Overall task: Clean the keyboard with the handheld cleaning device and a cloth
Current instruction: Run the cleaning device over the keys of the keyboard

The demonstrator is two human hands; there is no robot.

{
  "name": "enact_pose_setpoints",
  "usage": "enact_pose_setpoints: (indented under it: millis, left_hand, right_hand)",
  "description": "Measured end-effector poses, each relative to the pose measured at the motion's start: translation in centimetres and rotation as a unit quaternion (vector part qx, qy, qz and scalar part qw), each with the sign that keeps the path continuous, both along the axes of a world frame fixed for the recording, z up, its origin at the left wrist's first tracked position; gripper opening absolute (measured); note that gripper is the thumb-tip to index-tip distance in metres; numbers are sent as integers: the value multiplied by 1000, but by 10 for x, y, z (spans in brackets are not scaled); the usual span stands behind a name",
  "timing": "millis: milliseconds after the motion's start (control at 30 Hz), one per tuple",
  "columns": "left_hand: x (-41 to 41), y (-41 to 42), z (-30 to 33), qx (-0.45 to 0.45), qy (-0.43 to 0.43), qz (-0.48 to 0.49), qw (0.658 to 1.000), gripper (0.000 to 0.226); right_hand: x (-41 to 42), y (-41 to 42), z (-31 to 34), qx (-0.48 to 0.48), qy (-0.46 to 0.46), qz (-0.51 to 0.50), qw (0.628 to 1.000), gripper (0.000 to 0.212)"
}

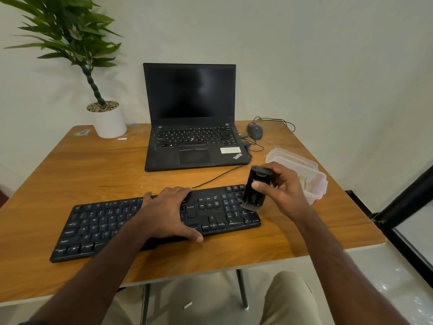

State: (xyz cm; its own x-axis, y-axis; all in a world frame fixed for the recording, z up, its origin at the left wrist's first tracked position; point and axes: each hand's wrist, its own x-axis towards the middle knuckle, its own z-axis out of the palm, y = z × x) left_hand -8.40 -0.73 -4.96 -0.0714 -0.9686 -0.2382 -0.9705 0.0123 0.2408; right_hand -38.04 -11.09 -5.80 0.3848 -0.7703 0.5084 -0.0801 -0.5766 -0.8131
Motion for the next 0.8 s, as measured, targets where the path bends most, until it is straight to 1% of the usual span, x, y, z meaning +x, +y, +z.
enact_pose_setpoints:
  millis: [67,167,233,300,500,667,733,800]
  left_hand:
    - [0,0,0,0,-1,-1,1000,139]
    - [0,0,0,2,-1,-1,1000,140]
    - [1,-1,-2,0,0,-1,1000,140]
    - [2,-2,-3,-4,1,-1,1000,140]
    - [1,-1,-3,-9,4,1,1000,137]
    - [0,-1,-3,-9,2,2,1000,137]
    - [1,-1,-4,-11,5,2,1000,137]
    - [2,-1,-4,-15,9,2,1000,138]
  right_hand:
    - [2,5,-6,7,12,12,1000,33]
    - [-14,2,-7,11,31,-7,999,39]
    - [-23,-2,-3,-7,48,-32,998,41]
    - [-23,-3,1,-27,45,-42,998,40]
    - [18,3,10,-33,7,-14,999,34]
    - [53,12,1,-2,71,40,997,29]
    - [48,9,-1,11,81,45,996,29]
    - [35,3,-1,2,88,31,996,32]
